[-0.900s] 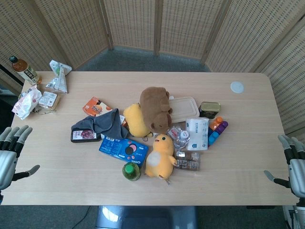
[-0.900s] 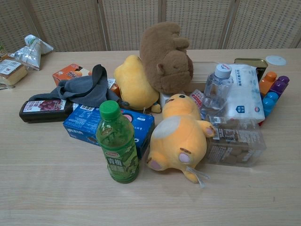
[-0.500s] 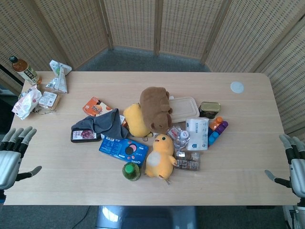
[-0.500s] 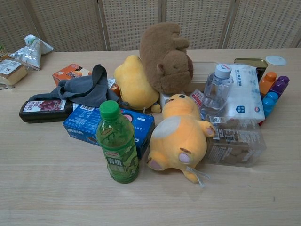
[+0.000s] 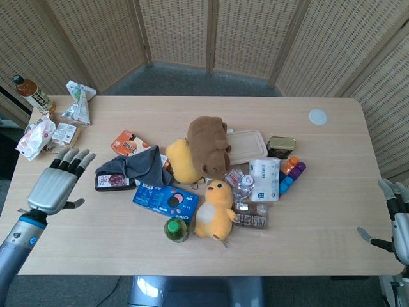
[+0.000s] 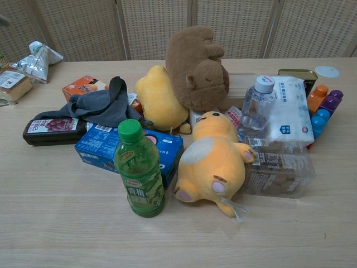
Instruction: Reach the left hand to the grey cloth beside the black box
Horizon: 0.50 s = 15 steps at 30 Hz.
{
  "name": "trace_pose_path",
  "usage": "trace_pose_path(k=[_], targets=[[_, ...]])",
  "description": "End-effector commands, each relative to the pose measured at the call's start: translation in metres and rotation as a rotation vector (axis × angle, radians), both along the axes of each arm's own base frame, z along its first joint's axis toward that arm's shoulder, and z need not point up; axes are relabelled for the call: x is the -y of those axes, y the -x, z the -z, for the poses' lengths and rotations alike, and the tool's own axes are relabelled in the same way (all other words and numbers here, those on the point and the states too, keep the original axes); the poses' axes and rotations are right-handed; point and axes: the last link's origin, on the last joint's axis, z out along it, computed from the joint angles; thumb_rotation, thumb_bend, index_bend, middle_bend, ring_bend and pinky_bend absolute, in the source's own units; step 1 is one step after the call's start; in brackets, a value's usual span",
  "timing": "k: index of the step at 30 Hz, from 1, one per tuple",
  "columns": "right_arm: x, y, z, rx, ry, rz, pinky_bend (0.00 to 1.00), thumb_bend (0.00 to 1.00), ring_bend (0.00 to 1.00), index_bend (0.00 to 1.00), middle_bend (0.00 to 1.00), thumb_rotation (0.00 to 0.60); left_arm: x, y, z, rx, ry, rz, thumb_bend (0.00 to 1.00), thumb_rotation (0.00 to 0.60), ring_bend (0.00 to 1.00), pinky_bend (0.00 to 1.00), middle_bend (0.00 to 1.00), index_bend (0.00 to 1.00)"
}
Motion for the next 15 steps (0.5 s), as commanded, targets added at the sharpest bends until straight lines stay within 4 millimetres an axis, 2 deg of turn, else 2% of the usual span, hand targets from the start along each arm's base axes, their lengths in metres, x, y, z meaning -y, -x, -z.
trace_pose_path(k=[1,7,11,15], targets=[[0.000,0.000,-0.001,-0.001,0.003,0.000,0.00,0.00,0.00,0.00,0.00,0.600,-0.049,-0.014,0.019,-0.145,0.089,0.191,0.12,0.600,0.00,0.00,0.00,0.00],[0.000,0.000,-0.002,0.000,0.011,0.000,0.00,0.00,0.00,0.00,0.00,0.600,-0.079,-0.019,0.032,-0.298,0.152,0.352,0.12,0.600,0.00,0.00,0.00,0.00],[0.001,0.001,-0.003,0.002,0.011,0.002,0.00,0.00,0.00,0.00,0.00,0.600,-0.086,-0.008,0.043,-0.349,0.174,0.345,0.12,0.600,0.00,0.00,0.00,0.00],[0.001,0.001,-0.003,0.004,0.012,0.001,0.00,0.00,0.00,0.00,0.00,0.600,-0.086,0.001,0.063,-0.390,0.201,0.331,0.13,0.600,0.00,0.00,0.00,0.00]])
